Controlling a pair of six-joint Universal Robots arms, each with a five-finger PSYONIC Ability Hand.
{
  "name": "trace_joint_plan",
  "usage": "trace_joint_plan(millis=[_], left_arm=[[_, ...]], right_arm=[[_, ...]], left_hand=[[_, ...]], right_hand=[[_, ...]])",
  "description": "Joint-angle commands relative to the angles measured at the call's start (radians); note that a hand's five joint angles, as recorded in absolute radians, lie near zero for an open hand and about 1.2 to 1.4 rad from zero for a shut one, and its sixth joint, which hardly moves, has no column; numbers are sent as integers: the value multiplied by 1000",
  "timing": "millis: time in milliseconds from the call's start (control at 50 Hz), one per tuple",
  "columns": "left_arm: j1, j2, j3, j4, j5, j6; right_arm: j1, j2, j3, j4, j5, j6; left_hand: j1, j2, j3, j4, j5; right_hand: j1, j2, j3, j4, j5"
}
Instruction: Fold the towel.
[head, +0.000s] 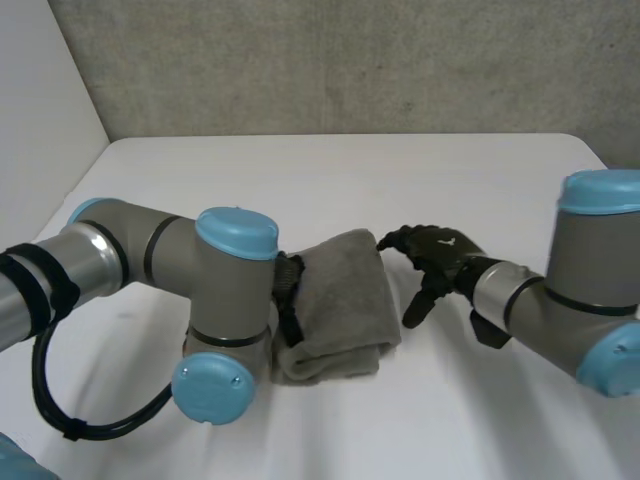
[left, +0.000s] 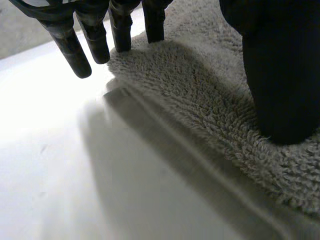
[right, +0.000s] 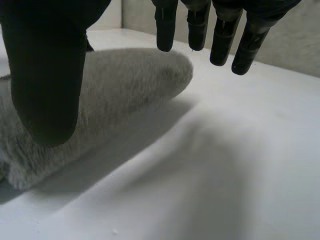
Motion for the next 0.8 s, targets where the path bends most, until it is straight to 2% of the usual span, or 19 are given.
trace_joint_plan(millis=[20, 120, 240, 340, 400, 440, 460, 500, 560, 640, 680, 800], left_arm=[[18, 13, -47, 2, 0, 32], [13, 51, -67, 2, -2, 52], [22, 163, -56, 2, 0, 52], [71, 307, -42, 3, 8, 57], [102, 399, -21, 2, 12, 67], [117, 439, -9, -1, 12, 72], [137, 479, 4, -4, 14, 75], [160, 519, 16, -11, 14, 80], [208, 599, 30, -40, 31, 86], [254, 662, 31, -86, 71, 84], [297, 708, 21, -107, 116, 81], [315, 736, -2, -118, 156, 78]], right_arm=[[73, 122, -97, -4, 12, -10], [102, 171, -155, 3, 29, -45], [104, 126, -206, 47, 78, -69], [91, -62, -258, 69, 121, -62], [90, -108, -275, 72, 141, -58], [75, -189, -308, 72, 210, -52], [75, -190, -308, 72, 210, -52], [40, -260, -328, 84, 288, -53], [15, -315, -333, 98, 326, -53], [-2, -344, -333, 118, 336, -53], [-8, -346, -333, 133, 336, -55], [-19, -348, -338, 161, 331, -61]], left_hand=[[17, 21, 22, 23, 16], [14, 18, 19, 20, 13], [14, 18, 19, 20, 13], [17, 21, 22, 23, 16], [17, 21, 22, 23, 16], [19, 24, 25, 26, 19], [19, 24, 25, 26, 19], [19, 24, 25, 26, 19], [20, 24, 25, 26, 19], [5, 9, 10, 11, 4], [5, 9, 10, 11, 4], [2, 6, 7, 8, 1]], right_hand=[[-42, -55, -41, -60, -61], [-42, -55, -41, -60, -61], [-42, -55, -41, -60, -61], [-42, -55, -41, -60, -61], [-42, -55, -41, -60, -61], [-42, -55, -41, -60, -61], [-42, -55, -41, -60, -61], [-42, -55, -41, -60, -61], [-42, -55, -41, -60, -61], [-42, -55, -41, -60, -61], [-42, -55, -41, -60, -61], [-42, -55, -41, -60, -61]])
